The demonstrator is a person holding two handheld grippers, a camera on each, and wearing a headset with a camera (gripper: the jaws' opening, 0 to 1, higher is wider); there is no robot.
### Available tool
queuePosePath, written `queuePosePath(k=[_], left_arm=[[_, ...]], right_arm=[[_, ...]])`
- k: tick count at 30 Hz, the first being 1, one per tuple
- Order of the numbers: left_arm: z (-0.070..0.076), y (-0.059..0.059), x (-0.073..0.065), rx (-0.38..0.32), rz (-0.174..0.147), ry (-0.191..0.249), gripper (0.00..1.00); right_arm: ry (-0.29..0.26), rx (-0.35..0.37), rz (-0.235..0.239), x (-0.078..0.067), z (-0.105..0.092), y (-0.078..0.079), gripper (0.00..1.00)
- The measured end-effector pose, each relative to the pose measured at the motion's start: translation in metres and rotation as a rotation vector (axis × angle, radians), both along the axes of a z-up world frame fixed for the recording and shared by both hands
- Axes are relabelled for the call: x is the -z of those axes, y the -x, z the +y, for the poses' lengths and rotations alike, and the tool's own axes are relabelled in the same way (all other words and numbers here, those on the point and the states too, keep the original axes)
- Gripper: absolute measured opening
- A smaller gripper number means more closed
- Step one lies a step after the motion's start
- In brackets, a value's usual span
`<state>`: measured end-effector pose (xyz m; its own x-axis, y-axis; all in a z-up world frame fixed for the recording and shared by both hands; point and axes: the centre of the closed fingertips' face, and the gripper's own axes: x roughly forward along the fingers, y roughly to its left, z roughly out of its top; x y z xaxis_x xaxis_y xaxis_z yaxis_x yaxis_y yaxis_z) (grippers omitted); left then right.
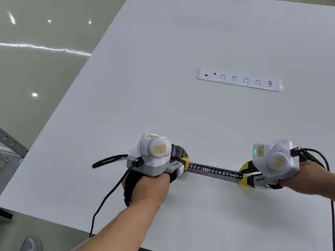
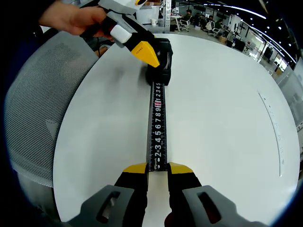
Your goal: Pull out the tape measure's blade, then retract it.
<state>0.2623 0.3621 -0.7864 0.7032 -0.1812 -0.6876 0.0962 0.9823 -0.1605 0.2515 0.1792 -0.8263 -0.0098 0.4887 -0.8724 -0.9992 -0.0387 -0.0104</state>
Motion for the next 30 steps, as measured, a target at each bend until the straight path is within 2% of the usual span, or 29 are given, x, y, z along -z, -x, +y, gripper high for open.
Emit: queuePosePath(k=[30], left_arm=[[0.000,0.000,0.000,0.003,0.001,0.004,0.53]], right_arm=[[-0.029,-0.028,0.004,-0.001,0.036,-0.003,0.12]])
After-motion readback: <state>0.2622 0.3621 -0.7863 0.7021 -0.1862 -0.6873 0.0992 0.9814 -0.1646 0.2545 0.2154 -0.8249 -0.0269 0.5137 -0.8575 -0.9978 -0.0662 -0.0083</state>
